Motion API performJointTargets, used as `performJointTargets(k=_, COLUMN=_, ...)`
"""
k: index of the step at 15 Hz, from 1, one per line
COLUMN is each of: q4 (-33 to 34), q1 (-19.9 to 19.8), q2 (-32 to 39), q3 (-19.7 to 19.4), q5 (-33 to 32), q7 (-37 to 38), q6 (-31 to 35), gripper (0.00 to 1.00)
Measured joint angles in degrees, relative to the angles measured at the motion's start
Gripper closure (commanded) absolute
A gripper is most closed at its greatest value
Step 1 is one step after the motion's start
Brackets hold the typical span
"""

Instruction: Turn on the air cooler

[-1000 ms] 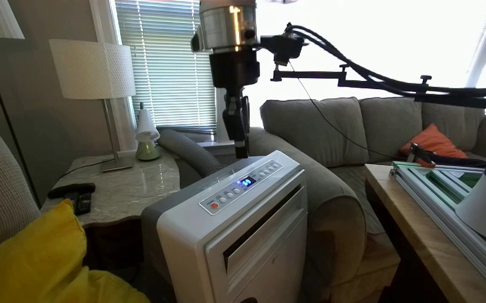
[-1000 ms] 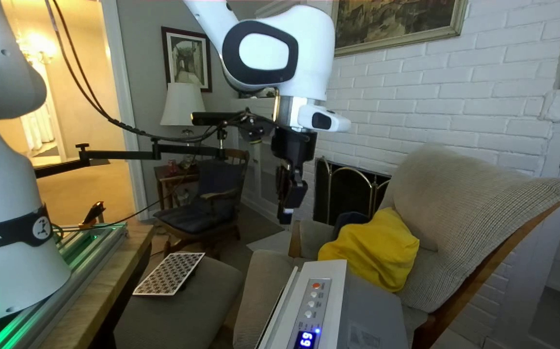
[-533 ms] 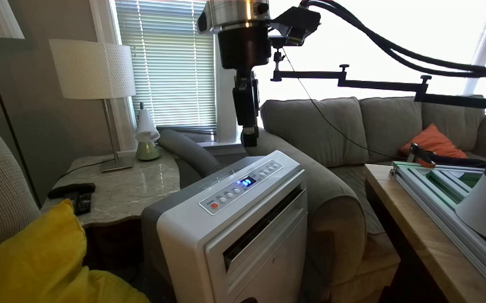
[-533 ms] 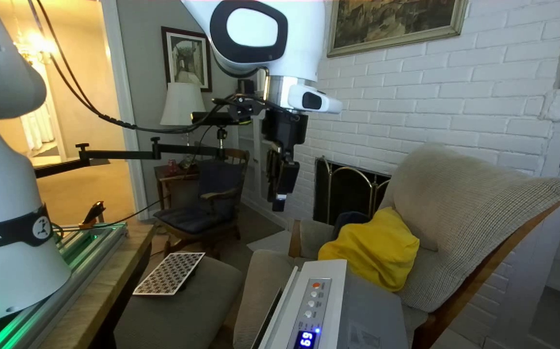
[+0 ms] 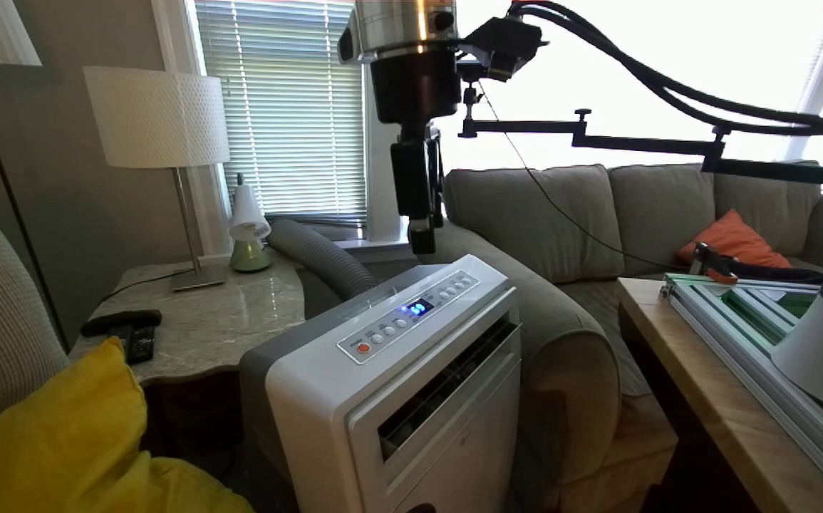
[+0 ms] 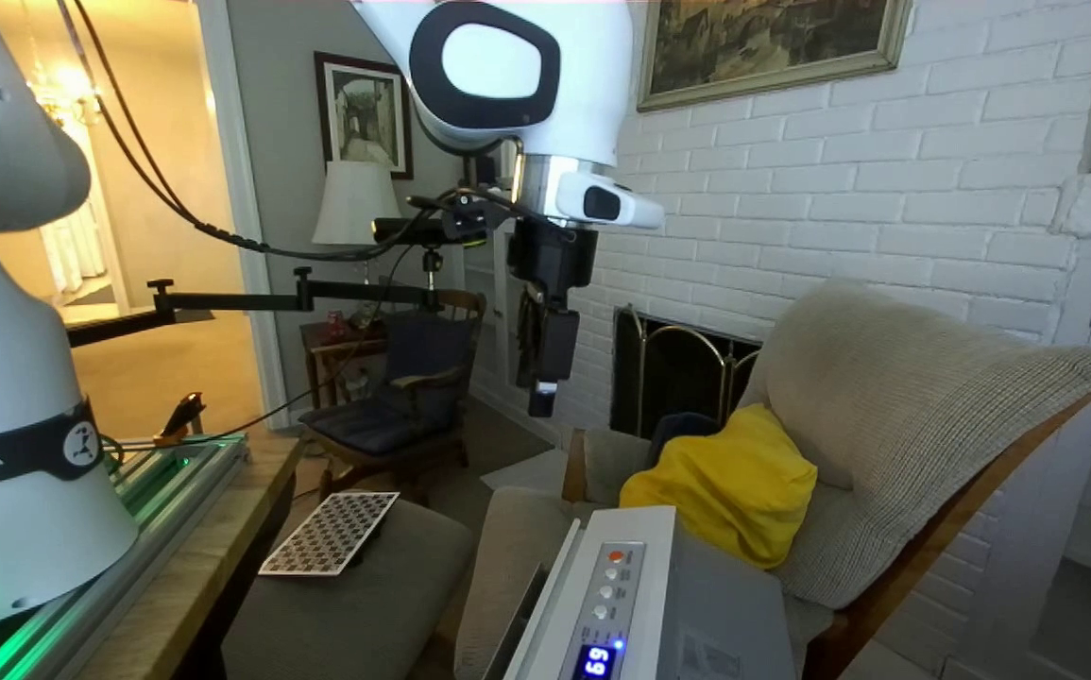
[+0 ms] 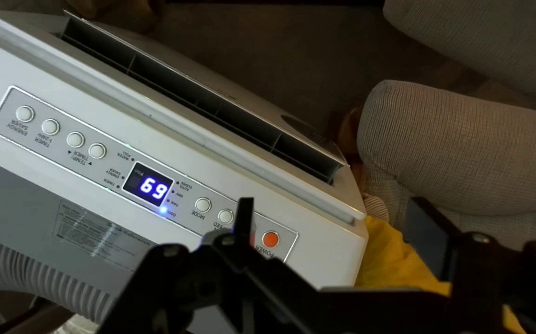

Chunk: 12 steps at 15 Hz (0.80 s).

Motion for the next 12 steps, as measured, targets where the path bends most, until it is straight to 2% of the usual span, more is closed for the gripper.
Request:
performJointTargets(k=8, q4=-0.3, q1=0.5, q2=-2.9, q3=2.3, q5=-0.9, q7=8.0, q6=-7.4, gripper=0.00)
performJointTargets(k=12, q4=-0.3, q1=0.4, q2=-2.9, q3=2.5, q5=-0.9, q7=8.4, q6=-7.5, gripper=0.00)
